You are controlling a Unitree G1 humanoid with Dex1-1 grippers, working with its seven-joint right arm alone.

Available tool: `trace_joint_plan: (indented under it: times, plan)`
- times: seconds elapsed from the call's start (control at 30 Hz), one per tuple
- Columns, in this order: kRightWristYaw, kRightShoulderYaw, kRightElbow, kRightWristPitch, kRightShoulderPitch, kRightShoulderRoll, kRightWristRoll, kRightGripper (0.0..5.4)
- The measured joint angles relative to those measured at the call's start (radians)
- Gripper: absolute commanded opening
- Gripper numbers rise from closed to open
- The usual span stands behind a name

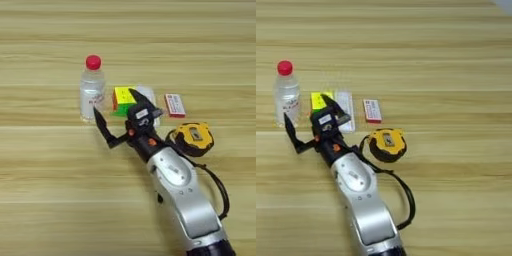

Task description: Move the objects on the table

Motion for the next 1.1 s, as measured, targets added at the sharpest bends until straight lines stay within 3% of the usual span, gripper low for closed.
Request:
trace_joint_plan:
  times: [0.4,1.1]
  plan:
    - [0.026,-0.011,0.130,0.000,-0.155,0.007,0.005,5.36]
    - [0.079,-0.052,0.303,-0.001,-0.267,0.022,0.040,5.36]
